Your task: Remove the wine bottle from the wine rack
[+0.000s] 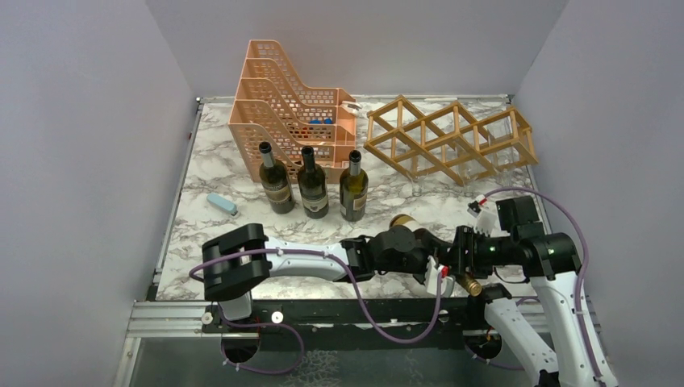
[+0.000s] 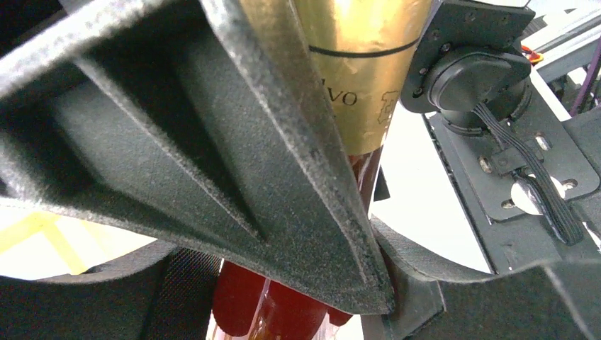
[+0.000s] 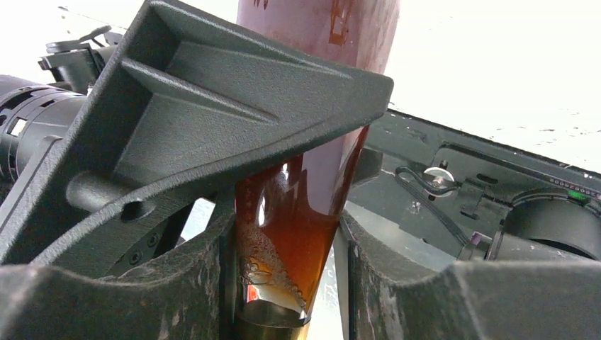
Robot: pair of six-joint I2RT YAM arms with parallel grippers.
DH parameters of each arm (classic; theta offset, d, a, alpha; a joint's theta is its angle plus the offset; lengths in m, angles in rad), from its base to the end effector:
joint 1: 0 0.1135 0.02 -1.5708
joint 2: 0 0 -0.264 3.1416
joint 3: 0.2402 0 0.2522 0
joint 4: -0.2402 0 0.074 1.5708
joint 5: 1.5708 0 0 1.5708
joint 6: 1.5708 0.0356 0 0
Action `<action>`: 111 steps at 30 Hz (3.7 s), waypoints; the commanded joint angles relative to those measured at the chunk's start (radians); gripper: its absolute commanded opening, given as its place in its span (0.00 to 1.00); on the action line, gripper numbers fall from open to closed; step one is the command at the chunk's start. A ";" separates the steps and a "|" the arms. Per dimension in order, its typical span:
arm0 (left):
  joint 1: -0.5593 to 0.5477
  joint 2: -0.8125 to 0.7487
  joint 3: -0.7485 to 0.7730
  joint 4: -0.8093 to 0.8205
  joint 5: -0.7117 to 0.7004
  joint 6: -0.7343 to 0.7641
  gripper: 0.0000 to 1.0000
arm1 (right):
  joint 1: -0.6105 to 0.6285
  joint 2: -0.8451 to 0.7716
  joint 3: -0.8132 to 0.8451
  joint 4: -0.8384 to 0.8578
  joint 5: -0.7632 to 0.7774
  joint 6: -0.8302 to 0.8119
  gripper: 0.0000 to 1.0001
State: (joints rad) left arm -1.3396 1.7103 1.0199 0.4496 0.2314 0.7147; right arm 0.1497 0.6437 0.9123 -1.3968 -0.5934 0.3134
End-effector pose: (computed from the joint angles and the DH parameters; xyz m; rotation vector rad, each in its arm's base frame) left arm 0.0813 -0.3808 0.2393 1.6669 0.8109 -0.6491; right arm 0.0696 0.0306 0.3013 0.0356 2.7034 0.9419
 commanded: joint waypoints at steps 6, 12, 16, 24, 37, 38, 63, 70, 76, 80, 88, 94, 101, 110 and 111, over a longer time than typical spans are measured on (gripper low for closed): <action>0.001 -0.125 -0.086 0.069 -0.063 -0.185 0.28 | 0.002 -0.004 0.181 0.258 -0.037 -0.021 0.73; 0.000 -0.167 -0.125 0.069 -0.100 -0.215 0.18 | 0.002 0.022 0.247 0.279 0.014 -0.012 0.89; 0.001 -0.207 -0.126 0.069 -0.166 -0.277 0.14 | 0.003 0.033 0.357 0.315 0.156 0.004 0.97; 0.000 -0.376 -0.186 0.058 -0.374 -0.446 0.03 | 0.003 0.035 0.496 0.450 0.356 0.013 1.00; 0.008 -0.647 -0.257 -0.179 -0.759 -0.607 0.00 | 0.002 0.028 0.358 0.530 0.320 0.026 1.00; 0.014 -0.662 -0.255 -0.210 -0.785 -0.613 0.00 | 0.002 0.028 0.346 0.532 0.315 0.027 1.00; 0.430 -1.021 -0.406 -0.409 -1.025 -0.730 0.00 | 0.002 0.026 0.270 0.548 0.280 0.049 0.99; 0.469 -1.083 -0.454 -0.354 -1.087 -0.667 0.00 | 0.003 0.019 0.265 0.542 0.287 0.046 0.99; 0.476 -1.093 -0.488 -0.326 -1.073 -0.648 0.00 | 0.003 0.015 0.246 0.548 0.280 0.050 0.99; 0.475 -1.085 -0.483 -0.347 -1.044 -0.638 0.00 | 0.001 0.013 0.235 0.550 0.273 0.056 0.99; 0.475 -1.121 -0.459 -0.429 -0.965 -0.651 0.74 | 0.002 0.012 0.221 0.552 0.271 0.057 0.99; 0.476 -1.169 -0.428 -0.496 -0.956 -0.683 0.92 | 0.003 0.021 0.214 0.562 0.263 0.057 0.99; 0.476 -1.218 -0.303 -0.622 -0.938 -0.678 0.99 | 0.002 0.028 0.207 0.567 0.257 0.061 0.99; 0.475 -1.268 -0.125 -0.611 -0.738 -0.571 0.99 | 0.002 0.033 0.154 0.599 0.243 0.069 0.99; 0.476 -1.255 -0.104 -0.602 -0.720 -0.563 0.99 | 0.002 0.034 0.142 0.607 0.239 0.072 0.99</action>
State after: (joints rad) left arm -0.8696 0.4393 0.8330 -0.1658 -0.6193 0.0929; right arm 0.1532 0.6720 1.0882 -0.8452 -0.3229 0.3687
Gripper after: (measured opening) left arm 0.992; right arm 0.993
